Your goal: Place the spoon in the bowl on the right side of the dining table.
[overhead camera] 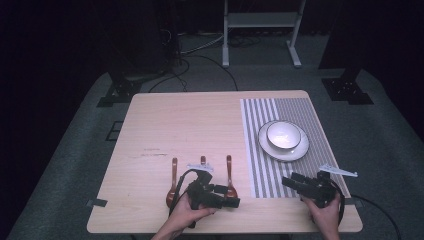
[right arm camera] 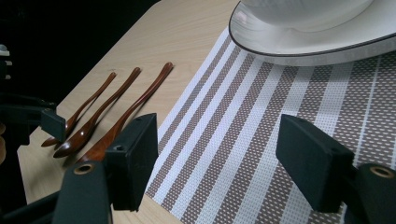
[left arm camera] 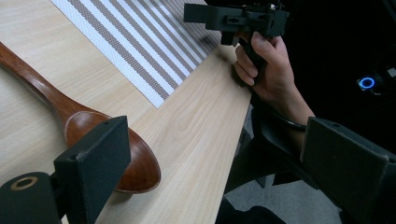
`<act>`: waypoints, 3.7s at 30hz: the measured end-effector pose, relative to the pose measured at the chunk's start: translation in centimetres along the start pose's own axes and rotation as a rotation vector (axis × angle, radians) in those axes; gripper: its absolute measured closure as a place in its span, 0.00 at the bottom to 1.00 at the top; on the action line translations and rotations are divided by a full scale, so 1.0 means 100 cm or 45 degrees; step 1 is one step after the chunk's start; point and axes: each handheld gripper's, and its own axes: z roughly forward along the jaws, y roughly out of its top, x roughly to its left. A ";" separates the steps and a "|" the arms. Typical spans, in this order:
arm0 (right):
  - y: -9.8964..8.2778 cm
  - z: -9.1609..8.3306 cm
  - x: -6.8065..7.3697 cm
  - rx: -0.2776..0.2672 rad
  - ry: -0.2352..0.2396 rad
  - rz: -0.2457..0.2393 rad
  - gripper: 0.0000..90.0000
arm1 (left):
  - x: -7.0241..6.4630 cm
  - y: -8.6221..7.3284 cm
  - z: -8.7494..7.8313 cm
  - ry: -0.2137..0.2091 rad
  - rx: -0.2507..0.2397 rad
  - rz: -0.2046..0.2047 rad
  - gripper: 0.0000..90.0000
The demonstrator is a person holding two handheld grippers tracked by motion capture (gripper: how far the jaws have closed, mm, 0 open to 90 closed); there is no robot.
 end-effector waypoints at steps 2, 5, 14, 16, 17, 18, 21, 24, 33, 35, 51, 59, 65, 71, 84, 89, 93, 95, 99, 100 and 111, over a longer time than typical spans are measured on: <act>0.000 0.001 0.000 -0.002 0.000 0.000 0.32 | 0.000 -0.001 0.002 -0.006 0.011 -0.002 0.08; 0.000 0.002 0.000 0.001 0.002 0.005 0.32 | 0.000 -0.002 0.006 -0.016 0.030 -0.005 0.08; 0.001 0.002 0.002 -0.002 0.004 -0.002 0.32 | -0.001 -0.005 0.015 -0.018 0.065 -0.011 0.08; 0.001 0.002 0.003 0.000 0.006 -0.006 0.32 | 0.000 -0.006 0.016 -0.016 0.071 -0.012 0.08; 0.002 0.003 0.005 0.002 0.009 -0.018 0.32 | 0.001 -0.007 0.018 -0.014 0.081 -0.019 0.08; 0.002 0.003 0.005 0.002 0.009 -0.018 0.32 | 0.001 -0.007 0.018 -0.014 0.081 -0.019 0.08; 0.005 0.006 0.010 0.018 0.018 -0.039 0.32 | 0.001 -0.008 0.021 -0.003 0.105 -0.017 0.08; 0.008 0.009 0.015 0.033 0.032 -0.058 0.32 | 0.003 -0.011 0.026 0.022 0.126 -0.023 0.08; 0.029 0.032 0.039 0.107 0.127 -0.138 0.32 | 0.007 -0.014 0.031 0.041 0.134 -0.040 0.08; 0.033 0.041 0.043 0.134 0.140 -0.147 0.32 | 0.008 -0.014 0.030 0.038 0.132 -0.043 0.08; 0.041 0.090 0.049 0.295 0.207 -0.122 0.32 | 0.008 -0.014 0.030 0.039 0.130 -0.048 0.08; 0.048 0.106 0.051 0.317 0.241 -0.095 0.32 | 0.009 -0.014 0.030 0.035 0.128 -0.052 0.09; 0.053 0.120 0.053 0.333 0.253 -0.087 0.32 | 0.009 -0.014 0.030 0.033 0.129 -0.053 0.08; 0.059 0.135 0.052 0.357 0.253 -0.076 0.33 | 0.009 -0.014 0.030 0.035 0.128 -0.053 0.08; 0.062 0.163 0.048 0.402 0.252 -0.013 0.57 | 0.009 -0.014 0.030 0.030 0.131 -0.055 0.09; 0.064 0.164 0.048 0.405 0.262 0.028 0.80 | 0.009 -0.014 0.029 0.028 0.135 -0.052 0.09; 0.066 0.162 0.048 0.404 0.315 0.087 0.85 | 0.009 -0.014 0.029 0.028 0.135 -0.052 0.08; 0.067 0.161 0.048 0.395 0.344 0.112 0.87 | 0.009 -0.014 0.029 0.027 0.133 -0.047 0.08; 0.070 0.159 0.048 0.374 0.430 0.180 0.92 | 0.005 -0.012 0.026 0.008 0.133 -0.023 0.08; 0.070 0.158 0.048 0.368 0.443 0.190 0.93 | 0.003 -0.011 0.026 0.004 0.126 -0.013 0.08; 0.084 0.142 0.050 0.329 0.456 0.209 0.93 | -0.004 -0.007 0.014 0.032 0.096 0.041 0.08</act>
